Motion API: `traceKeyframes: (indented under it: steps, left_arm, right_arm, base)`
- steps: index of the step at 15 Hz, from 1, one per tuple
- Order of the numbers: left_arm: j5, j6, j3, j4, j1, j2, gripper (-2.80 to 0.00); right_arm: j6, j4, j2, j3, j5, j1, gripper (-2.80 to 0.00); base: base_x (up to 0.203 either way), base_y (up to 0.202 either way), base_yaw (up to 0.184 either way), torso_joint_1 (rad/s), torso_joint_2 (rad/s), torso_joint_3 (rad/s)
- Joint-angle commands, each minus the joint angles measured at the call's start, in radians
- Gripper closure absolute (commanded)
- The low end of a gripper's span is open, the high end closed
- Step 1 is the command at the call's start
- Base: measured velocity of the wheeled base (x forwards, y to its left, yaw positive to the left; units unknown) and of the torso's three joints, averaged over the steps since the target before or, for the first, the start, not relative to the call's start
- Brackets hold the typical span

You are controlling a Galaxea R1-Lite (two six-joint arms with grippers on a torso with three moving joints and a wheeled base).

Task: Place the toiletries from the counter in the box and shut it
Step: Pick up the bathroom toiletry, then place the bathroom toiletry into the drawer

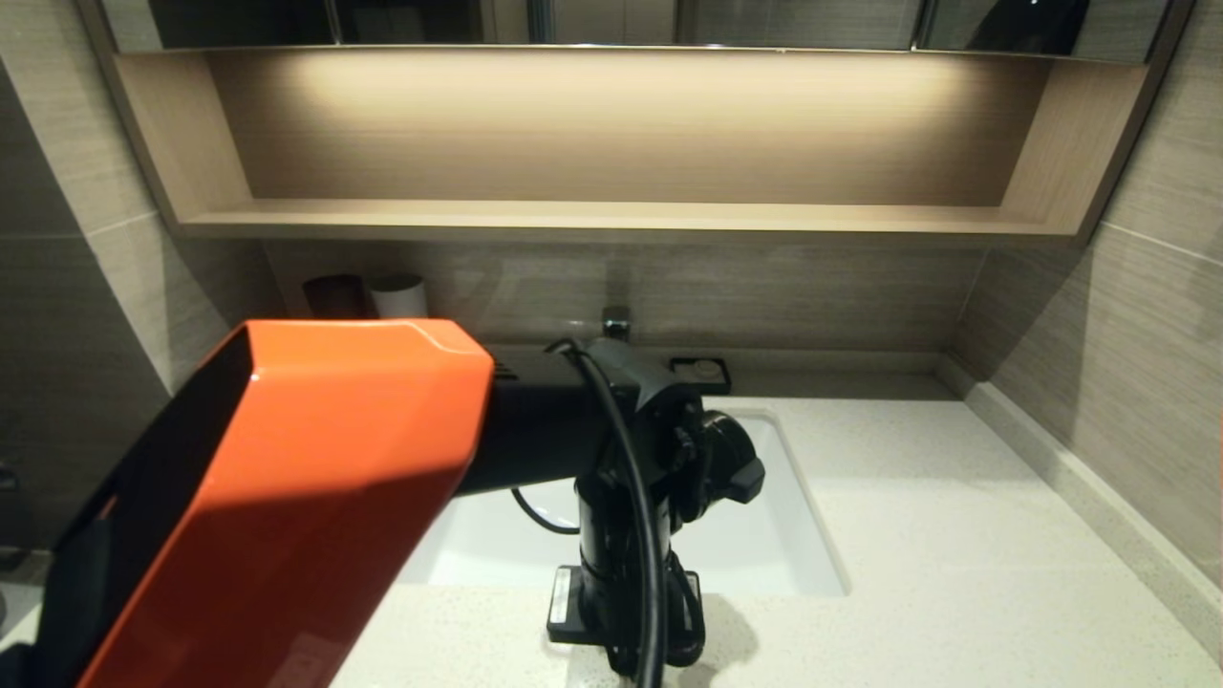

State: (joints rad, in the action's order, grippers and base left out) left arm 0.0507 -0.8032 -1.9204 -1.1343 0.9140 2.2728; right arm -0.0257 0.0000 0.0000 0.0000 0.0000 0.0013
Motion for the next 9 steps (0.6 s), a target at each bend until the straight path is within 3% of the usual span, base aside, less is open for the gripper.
traceKeyframes:
  steps: [1,4,9]
  left_arm:
    - [0.000,-0.001,0.000,-0.014,-0.002,-0.033,0.00]
    - [-0.016,0.001,0.003,-0.023,-0.028,-0.057,0.00]
    - [-0.141,-0.001,0.000,-0.017,-0.080,-0.073,0.00]
  right_arm:
    - [0.000,0.000,-0.003,0.002,0.000,0.000,0.00]
    - [0.000,0.000,-0.003,0.002,0.000,0.000,0.00]
    - [0.000,0.000,-0.003,0.002,0.000,0.000,0.00]
  base:
    - [0.000,0.000,0.000,0.000,0.00,0.000]
    - [0.000,0.000,0.000,0.000,0.00,0.000]
    - [0.000,0.000,0.000,0.000,0.00,0.000]
